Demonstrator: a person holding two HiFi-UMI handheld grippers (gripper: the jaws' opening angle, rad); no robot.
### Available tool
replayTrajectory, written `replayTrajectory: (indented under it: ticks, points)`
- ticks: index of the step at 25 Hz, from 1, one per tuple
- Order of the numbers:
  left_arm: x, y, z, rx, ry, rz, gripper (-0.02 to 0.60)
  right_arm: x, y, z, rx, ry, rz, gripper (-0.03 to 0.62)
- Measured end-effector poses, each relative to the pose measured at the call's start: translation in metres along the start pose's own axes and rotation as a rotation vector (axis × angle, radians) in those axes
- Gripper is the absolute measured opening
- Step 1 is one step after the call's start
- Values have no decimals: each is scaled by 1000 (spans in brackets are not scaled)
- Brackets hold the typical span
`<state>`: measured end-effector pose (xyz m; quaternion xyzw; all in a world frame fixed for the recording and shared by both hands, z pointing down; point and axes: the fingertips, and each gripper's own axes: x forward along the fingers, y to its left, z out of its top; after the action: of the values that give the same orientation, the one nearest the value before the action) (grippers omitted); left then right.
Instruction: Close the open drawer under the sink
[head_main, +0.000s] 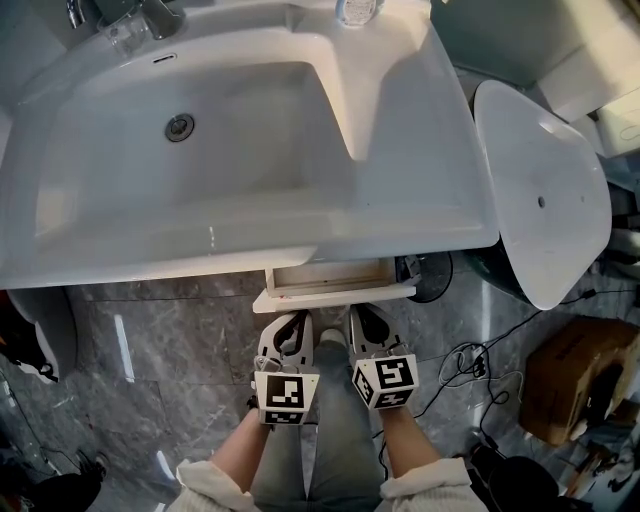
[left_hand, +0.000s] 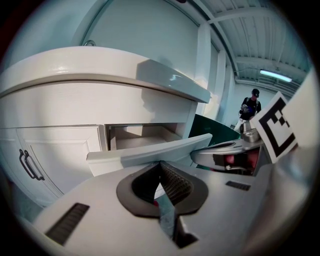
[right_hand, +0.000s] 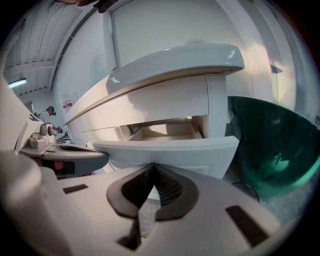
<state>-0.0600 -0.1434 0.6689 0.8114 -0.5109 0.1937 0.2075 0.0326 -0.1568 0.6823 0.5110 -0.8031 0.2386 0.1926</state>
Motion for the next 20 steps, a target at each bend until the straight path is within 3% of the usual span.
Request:
replayTrajectory:
  ticks: [20]
  points:
    - [28, 24, 29, 75, -38, 14, 15, 33, -8, 31, -59, -36, 1, 11]
